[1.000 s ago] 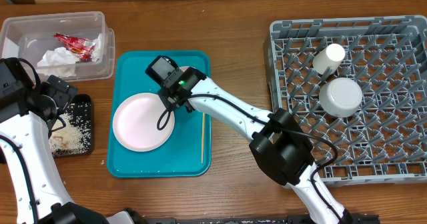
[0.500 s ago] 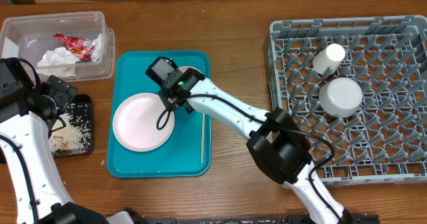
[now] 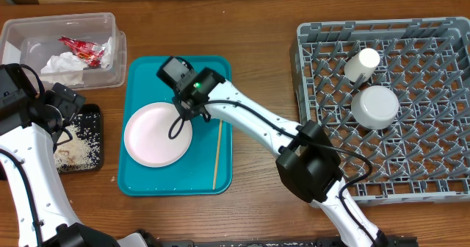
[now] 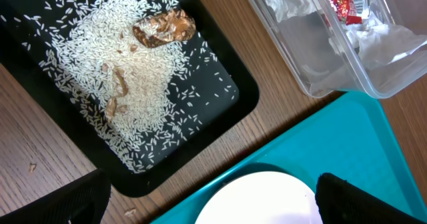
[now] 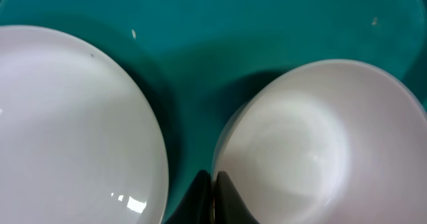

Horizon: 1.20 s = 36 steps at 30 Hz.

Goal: Sort waste into correct bins and load items into the dishwasher
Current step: 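Lift the pink saucer and carry it right to the rack's front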

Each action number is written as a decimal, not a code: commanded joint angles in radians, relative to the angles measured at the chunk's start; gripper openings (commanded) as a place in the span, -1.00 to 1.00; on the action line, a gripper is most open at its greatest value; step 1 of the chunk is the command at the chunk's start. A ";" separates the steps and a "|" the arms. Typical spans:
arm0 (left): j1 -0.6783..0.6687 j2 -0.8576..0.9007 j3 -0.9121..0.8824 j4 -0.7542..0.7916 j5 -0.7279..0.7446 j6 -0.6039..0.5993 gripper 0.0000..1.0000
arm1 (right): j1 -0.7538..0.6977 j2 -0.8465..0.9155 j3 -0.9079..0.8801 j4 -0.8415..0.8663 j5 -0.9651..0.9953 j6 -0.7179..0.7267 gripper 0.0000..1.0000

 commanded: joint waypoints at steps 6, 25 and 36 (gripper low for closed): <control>0.000 0.002 0.008 0.001 0.004 -0.009 1.00 | -0.042 -0.054 0.454 -0.291 -0.003 0.005 -0.92; 0.000 0.002 0.008 0.001 0.004 -0.010 0.99 | -0.723 -0.553 0.452 -0.649 -0.040 0.050 -0.92; 0.000 0.002 0.008 0.001 0.004 -0.010 1.00 | -0.967 -0.855 -0.226 -0.515 -0.160 0.031 -0.92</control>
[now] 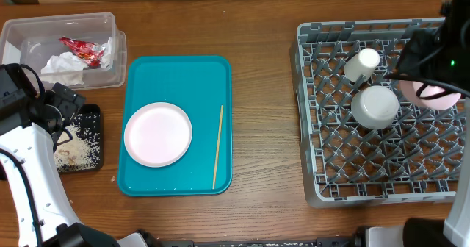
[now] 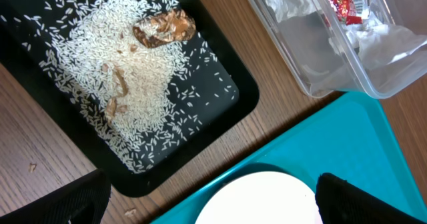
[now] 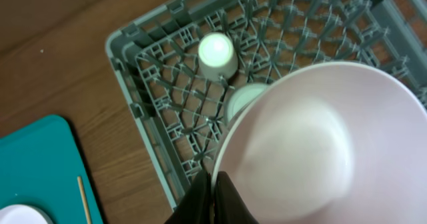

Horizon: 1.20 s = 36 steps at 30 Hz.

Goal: Sort waste into correct bins and load items into the dishwasher
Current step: 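Lift the pink saucer and carry it right to the rack's front, then set the saucer upside down in the rack and open the right gripper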

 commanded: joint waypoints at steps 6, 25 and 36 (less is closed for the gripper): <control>0.000 0.002 0.008 0.001 0.003 -0.010 1.00 | -0.106 -0.147 -0.520 0.275 -0.486 -0.180 -0.92; 0.000 0.002 0.008 0.001 0.003 -0.010 0.99 | -0.607 -0.183 -0.998 0.143 -1.211 -0.688 -0.92; 0.000 0.002 0.008 0.001 0.003 -0.010 1.00 | -0.721 -0.178 -1.120 0.265 -1.186 -0.674 -0.92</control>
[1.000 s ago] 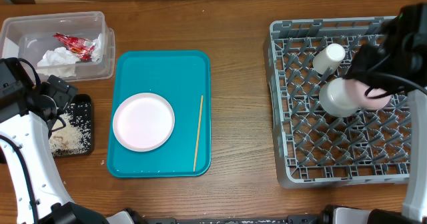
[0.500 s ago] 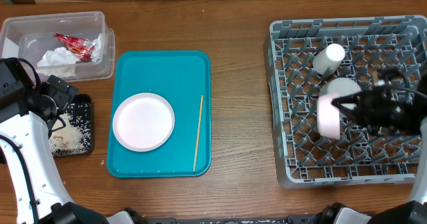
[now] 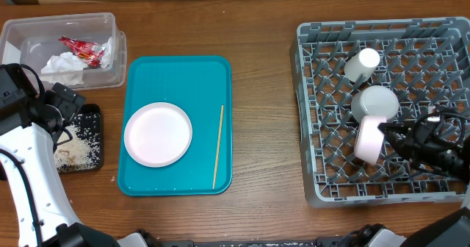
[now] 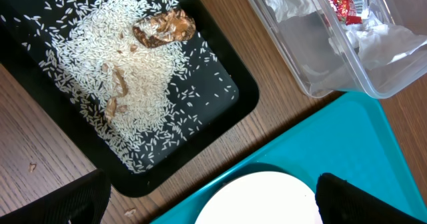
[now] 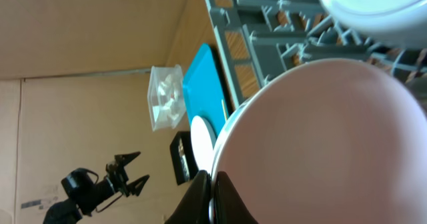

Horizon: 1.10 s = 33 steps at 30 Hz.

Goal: Sort waste into correct bins and load items into the dishwasher
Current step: 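Set the saucer upside down in the rack and open the right gripper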

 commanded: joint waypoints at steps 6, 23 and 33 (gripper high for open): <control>0.000 0.002 0.008 0.001 0.004 -0.010 1.00 | -0.041 -0.016 -0.014 0.009 0.045 0.016 -0.92; 0.000 0.002 0.008 0.001 0.004 -0.010 1.00 | -0.129 -0.024 0.198 0.067 0.563 0.385 -0.74; 0.000 0.002 0.008 0.001 0.004 -0.010 0.99 | -0.134 -0.136 0.198 0.050 0.557 0.397 -0.68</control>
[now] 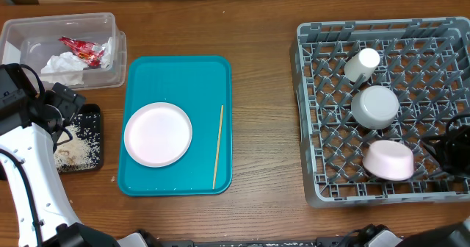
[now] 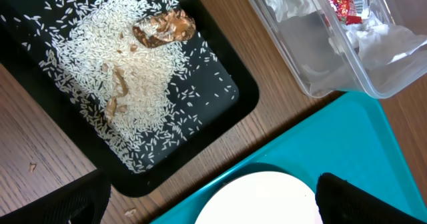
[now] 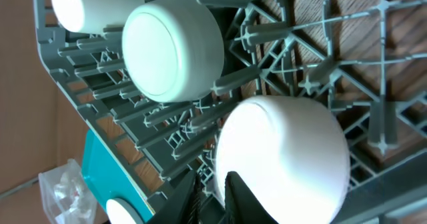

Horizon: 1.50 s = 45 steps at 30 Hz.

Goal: Sort waste into correct bins and load items into the dishwasher
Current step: 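Set the saucer upside down in the rack and open the right gripper, then move the right gripper left to the wooden stick on the teal tray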

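Note:
A pale pink bowl (image 1: 389,160) lies upside down in the front part of the grey dishwasher rack (image 1: 323,37). In the right wrist view the bowl (image 3: 280,157) sits just right of my right gripper (image 3: 212,196), whose fingers stand a little apart with only rack behind them. A white plate (image 1: 157,134) and a wooden chopstick (image 1: 217,145) lie on the teal tray (image 1: 147,70). My left gripper (image 2: 213,207) hangs open above the plate's near edge, beside the black tray (image 2: 233,91) of rice and scraps.
A white cup (image 1: 362,65) and a second white bowl (image 1: 375,106) sit upside down in the rack behind the pink bowl. The clear bin (image 1: 29,34) at the back left holds a red wrapper (image 1: 81,50) and crumpled tissue (image 1: 62,63).
The pink bowl stood on edge in my right gripper over the rack's front; now it lies upside down in the rack, and the right gripper has opened and drawn back to the right.
My right gripper was shut on the bowl's rim on the teal tray next to the plate. Then it held the bowl over the rack's right side, then tilted on edge at the rack's front. Now the bowl rests in the rack, released. The left arm stayed still.

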Each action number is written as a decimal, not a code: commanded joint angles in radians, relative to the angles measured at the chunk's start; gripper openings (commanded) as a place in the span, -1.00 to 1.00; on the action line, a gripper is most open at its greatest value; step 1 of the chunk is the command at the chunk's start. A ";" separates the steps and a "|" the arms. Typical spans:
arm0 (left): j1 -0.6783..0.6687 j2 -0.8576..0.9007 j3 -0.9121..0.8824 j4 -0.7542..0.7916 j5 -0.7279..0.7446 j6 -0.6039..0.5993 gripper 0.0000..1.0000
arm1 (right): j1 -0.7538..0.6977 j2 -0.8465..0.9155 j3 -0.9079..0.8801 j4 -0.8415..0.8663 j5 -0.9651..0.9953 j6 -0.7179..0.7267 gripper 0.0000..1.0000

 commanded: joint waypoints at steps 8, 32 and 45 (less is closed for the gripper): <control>0.000 0.002 0.008 0.001 0.004 -0.010 1.00 | 0.064 -0.144 -0.010 -0.013 0.040 -0.034 -0.92; 0.000 0.002 0.008 0.001 0.004 -0.010 0.99 | 0.421 -0.070 -0.192 0.260 0.423 0.348 -0.92; 0.000 0.002 0.008 0.001 0.004 -0.010 0.99 | 0.422 -0.093 -0.163 0.116 0.459 0.390 -0.92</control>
